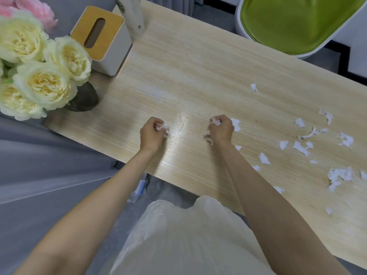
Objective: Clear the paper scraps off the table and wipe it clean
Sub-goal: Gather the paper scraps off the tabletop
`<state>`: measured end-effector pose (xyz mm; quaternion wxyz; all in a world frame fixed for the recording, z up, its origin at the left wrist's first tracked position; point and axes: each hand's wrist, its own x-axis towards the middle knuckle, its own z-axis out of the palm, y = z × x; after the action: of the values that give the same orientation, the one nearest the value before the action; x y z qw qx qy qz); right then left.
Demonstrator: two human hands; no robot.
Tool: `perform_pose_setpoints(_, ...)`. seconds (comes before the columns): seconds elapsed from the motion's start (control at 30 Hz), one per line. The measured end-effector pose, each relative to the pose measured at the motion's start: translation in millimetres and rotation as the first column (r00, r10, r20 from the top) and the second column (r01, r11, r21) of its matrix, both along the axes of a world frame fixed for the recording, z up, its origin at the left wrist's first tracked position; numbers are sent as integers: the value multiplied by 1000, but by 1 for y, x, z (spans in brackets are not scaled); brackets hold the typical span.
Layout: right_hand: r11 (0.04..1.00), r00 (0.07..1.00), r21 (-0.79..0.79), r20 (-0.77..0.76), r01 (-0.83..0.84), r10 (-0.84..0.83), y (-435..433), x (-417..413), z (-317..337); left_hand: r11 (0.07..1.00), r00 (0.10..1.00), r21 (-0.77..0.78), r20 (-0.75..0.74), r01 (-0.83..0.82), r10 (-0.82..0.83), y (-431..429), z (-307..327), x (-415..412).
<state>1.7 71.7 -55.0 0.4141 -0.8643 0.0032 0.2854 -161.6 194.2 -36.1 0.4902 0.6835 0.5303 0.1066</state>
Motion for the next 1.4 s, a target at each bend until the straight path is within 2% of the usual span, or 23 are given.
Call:
perform_pose_setpoints(0.07, 986, 974, 95, -196, 134, -113, -9, 10, 2, 997, 997, -63, 60, -37, 41, 0, 5, 10)
perform_pose_setpoints(0.13, 943, 896, 209, -417, 258, -152, -13, 13, 7, 992, 992, -117, 116, -43, 57, -9, 10, 24)
perform_pose_setpoints(0.2, 883, 817, 274, -547, 382, -183, -15, 13, 11, 990, 987, -142, 155, -7, 29, -24, 14, 42)
perform_pose_setpoints(0.3, 810, 738, 320, -646, 492, -192, -21, 12, 19, 988, 979, -123, 191, 93, -68, -51, 21, 72)
perform_pose_setpoints(0.4, 741, 678, 408, -730, 533, -86, -33, 10, 29, 976, 954, -27, 218, 216, -205, -81, 31, 93)
perform_pose_setpoints(0.5, 675, 618, 416, -782, 610, -77, -54, 13, 32, 921, 902, 37, 192, 387, -386, -107, 31, 101)
perform_pose_setpoints(0.57, 671, 605, 399, -791, 625, -94, -71, 15, 32, 863, 855, 105, 122, 494, -504, -120, 25, 101)
perform_pose_setpoints(0.63, 687, 599, 383, -795, 618, -97, -86, 13, 34, 850, 845, 137, 113, 508, -523, -129, 15, 97)
perform_pose_setpoints(0.77, 733, 616, 331, -773, 594, -151, -106, 8, 36, 949, 938, 31, 144, 314, -315, -131, 10, 84)
perform_pose_setpoints(0.83, 771, 663, 306, -724, 559, -193, -115, 10, 33, 954, 958, 100, 21, 281, -285, -121, -2, 76)
perform_pose_setpoints(0.9, 825, 719, 269, -660, 498, -219, -125, 14, 30, 906, 923, 202, -177, 373, -341, -113, -17, 70)
perform_pose_setpoints(0.97, 835, 747, 250, -614, 490, -255, -136, 19, 28, 848, 869, 226, -257, 479, -422, -111, -29, 70)
perform_pose_setpoints(1.17, 818, 759, 233, -562, 525, -327, -160, 30, 26, 762, 809, 283, -294, 582, -509, -123, -28, 84)
perform_pose_setpoints(1.23, 799, 744, 236, -570, 553, -347, -166, 31, 25, 747, 813, 321, -243, 582, -529, -138, -25, 87)
perform_pose_setpoints(1.33, 806, 755, 233, -556, 544, -349, -171, 31, 21, 788, 834, 278, -145, 550, -532, -165, -26, 97)
perform_pose_setpoints(1.4, 808, 758, 232, -551, 542, -349, -174, 30, 19, 813, 846, 235, -137, 533, -515, -179, -28, 105)
